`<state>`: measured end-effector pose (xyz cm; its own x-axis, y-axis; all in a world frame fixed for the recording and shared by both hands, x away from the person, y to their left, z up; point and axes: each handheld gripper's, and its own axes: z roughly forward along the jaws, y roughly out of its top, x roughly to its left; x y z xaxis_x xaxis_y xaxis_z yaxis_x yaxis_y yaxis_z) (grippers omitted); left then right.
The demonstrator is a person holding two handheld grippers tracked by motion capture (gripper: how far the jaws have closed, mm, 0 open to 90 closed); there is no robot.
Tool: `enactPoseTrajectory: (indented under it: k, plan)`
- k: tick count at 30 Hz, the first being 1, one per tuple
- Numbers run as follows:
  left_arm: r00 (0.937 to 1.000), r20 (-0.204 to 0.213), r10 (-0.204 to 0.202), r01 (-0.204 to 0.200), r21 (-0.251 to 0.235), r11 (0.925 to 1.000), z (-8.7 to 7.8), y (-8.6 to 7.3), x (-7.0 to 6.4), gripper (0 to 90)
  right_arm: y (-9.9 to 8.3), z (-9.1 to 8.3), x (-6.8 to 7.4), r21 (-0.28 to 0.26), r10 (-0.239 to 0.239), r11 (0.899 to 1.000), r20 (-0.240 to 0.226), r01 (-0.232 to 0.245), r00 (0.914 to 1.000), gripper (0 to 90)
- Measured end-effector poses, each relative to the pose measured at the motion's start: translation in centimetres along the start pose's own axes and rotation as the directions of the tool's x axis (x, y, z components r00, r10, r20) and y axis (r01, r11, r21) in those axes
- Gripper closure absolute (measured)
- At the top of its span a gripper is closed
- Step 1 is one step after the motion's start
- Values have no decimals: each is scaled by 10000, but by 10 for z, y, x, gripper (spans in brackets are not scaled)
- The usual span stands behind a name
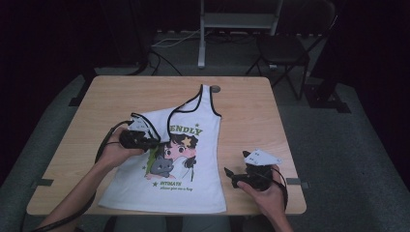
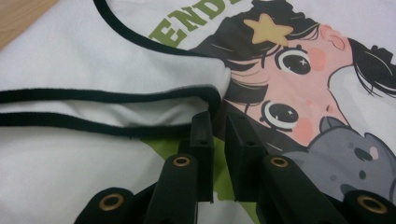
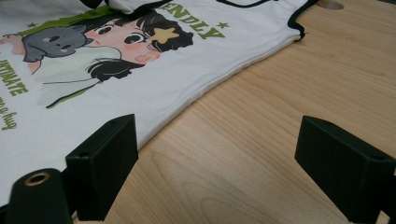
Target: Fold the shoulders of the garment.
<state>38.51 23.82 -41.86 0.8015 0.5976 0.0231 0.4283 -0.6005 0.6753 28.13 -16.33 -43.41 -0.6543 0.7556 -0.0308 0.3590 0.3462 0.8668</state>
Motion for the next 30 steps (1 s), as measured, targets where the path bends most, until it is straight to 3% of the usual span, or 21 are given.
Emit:
enactPoseTrajectory:
  k: [3,5,12,14,16,17,19,30]
  plan:
    - [10000,83,6,-6,43,10000,0,-2,0,787,0,0,0,-4,-20,10000,-20,20,10000,128]
    - [9998,122,-169,171,-190,9997,-4,1,1,762,0,0,0,-4,-6,10000,-10,6,10000,128]
    - [9957,125,-915,923,-998,9907,-13,28,17,624,0,0,0,-10,14,10000,-15,-14,10000,128]
    - [9966,-332,-748,727,-593,9956,-3,36,20,608,0,1,-1,1,21,10000,-32,-21,10000,128]
    - [9962,-402,-768,746,-520,9959,2,37,20,591,0,1,0,-1,-17,10000,-43,17,10000,128]
    - [9971,-454,-612,610,-59,9981,15,38,20,590,0,1,0,4,-31,10000,-45,31,10000,128]
    - [9972,-706,-242,261,260,9993,21,36,16,582,0,1,0,9,-31,10000,-50,31,10000,128]
    - [9930,-1131,334,-291,393,9988,18,19,0,570,0,0,0,-8,0,10000,-51,0,10000,128]
